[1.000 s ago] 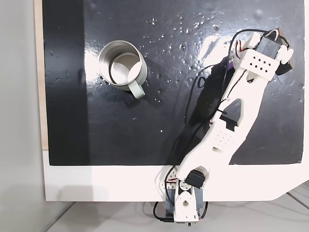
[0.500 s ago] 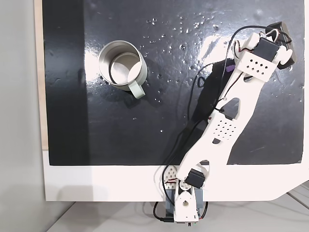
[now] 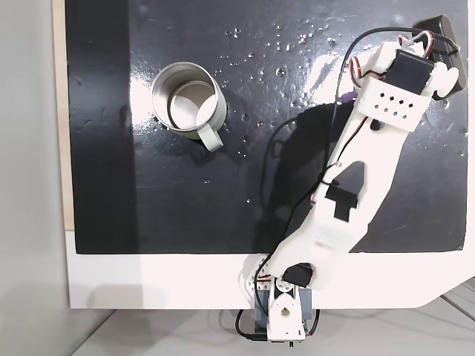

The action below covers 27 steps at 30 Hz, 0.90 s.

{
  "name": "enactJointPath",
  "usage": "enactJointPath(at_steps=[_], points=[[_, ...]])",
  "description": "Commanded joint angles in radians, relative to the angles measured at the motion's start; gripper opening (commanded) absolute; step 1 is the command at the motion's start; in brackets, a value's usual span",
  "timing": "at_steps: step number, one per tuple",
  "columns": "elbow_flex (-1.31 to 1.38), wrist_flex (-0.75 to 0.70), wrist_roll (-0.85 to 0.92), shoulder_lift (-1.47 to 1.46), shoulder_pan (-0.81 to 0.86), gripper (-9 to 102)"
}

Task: Grasp a pengrip and put it in the cup.

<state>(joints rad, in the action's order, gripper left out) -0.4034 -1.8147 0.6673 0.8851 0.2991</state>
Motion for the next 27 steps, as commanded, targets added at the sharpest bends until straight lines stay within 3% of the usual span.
enactJointPath(at_steps=[1, 11, 20, 27], points=[[-0.043, -0.021, -0.067, 0.218, -0.058, 0], [-0.066, -0.015, -0.313, 0.466, -0.253, 0], [0.009, 0.006, -0.534, 0.440, -0.459, 0], [0.037, 0.035, -0.560, 0.360, -0.626, 0]])
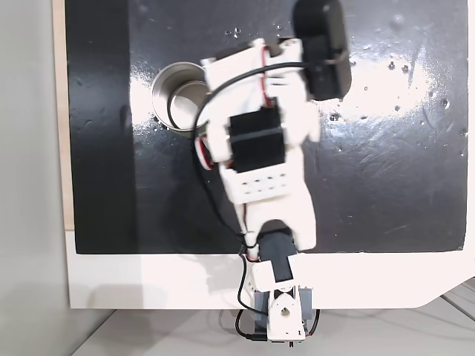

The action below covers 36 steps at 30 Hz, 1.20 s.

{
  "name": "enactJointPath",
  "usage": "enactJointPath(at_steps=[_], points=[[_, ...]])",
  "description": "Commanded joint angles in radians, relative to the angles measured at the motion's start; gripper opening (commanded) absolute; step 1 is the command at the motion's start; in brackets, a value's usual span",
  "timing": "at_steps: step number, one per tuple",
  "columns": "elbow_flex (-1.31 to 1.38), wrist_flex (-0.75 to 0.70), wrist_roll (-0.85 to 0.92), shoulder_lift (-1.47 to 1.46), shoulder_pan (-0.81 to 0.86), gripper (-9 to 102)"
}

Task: Grasp a pengrip and put it in the cup.

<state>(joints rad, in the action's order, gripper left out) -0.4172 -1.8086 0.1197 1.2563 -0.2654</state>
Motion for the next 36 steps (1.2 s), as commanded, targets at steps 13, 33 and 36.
enactJointPath(at_steps=[13, 33, 36], points=[[0.025, 0.029, -0.011, -0.146, -0.206, 0], [-0.002, -0.006, 0.012, -0.141, -0.193, 33], [-0.006, -0.006, 0.014, -0.140, -0.193, 33]])
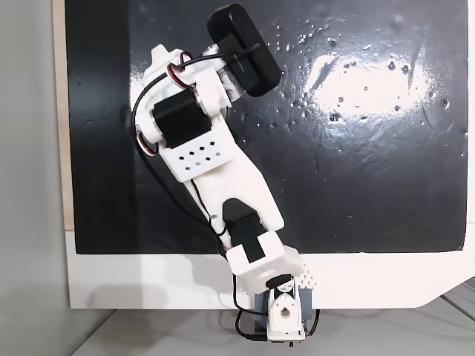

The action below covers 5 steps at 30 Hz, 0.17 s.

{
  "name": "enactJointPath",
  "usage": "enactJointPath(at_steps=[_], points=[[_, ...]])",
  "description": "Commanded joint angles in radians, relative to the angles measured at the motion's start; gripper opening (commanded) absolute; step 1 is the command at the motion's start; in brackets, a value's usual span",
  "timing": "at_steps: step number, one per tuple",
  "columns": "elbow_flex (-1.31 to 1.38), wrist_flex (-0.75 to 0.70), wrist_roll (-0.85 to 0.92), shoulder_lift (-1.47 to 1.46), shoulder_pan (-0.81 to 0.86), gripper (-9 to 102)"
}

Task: Grasp a pengrip and put it in the cup.

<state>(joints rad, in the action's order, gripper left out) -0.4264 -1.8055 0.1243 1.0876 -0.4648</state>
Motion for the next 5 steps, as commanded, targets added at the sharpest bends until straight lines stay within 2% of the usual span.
enactJointPath(at_steps=[1, 5], points=[[0.003, -0.009, 0.009, 0.029, 0.006, 33], [-0.002, -0.009, 0.012, 0.040, 0.008, 33]])
